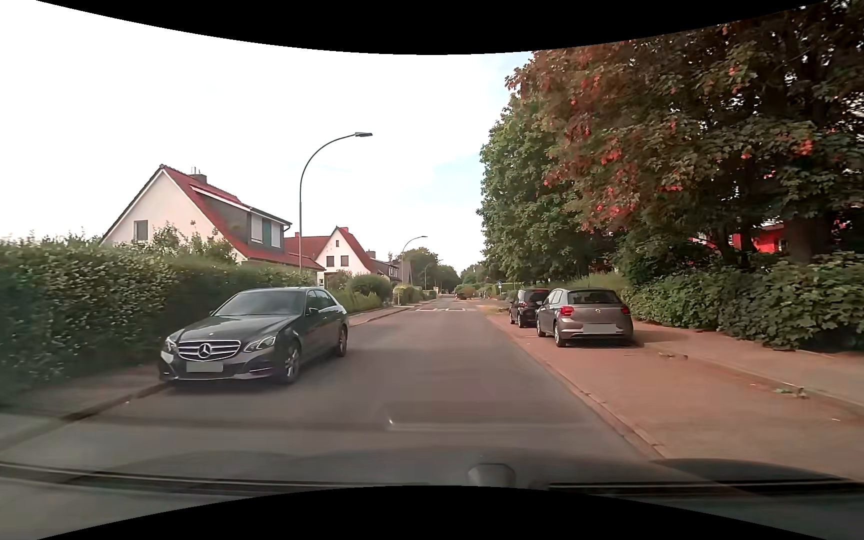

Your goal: Follow the waypoints while adhering to traffic rules and regulations

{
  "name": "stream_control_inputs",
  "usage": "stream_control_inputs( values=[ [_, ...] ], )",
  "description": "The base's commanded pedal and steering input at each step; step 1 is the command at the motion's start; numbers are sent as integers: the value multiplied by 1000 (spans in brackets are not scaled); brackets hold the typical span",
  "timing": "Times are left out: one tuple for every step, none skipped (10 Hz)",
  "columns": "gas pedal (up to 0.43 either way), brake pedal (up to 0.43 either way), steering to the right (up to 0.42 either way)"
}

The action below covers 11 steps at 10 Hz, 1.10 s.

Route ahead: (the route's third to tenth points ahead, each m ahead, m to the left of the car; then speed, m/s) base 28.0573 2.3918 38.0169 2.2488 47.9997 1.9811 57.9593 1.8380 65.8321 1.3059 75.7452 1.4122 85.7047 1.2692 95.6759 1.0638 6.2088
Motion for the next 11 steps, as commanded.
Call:
stream_control_inputs(
  values=[
    [110, 0, -1],
    [110, 0, -3],
    [110, 0, -6],
    [110, 0, -5],
    [110, 0, -3],
    [110, 0, -2],
    [110, 0, -2],
    [110, 0, -2],
    [98, 0, -2],
    [98, 0, -2],
    [98, 0, -1]
  ],
)
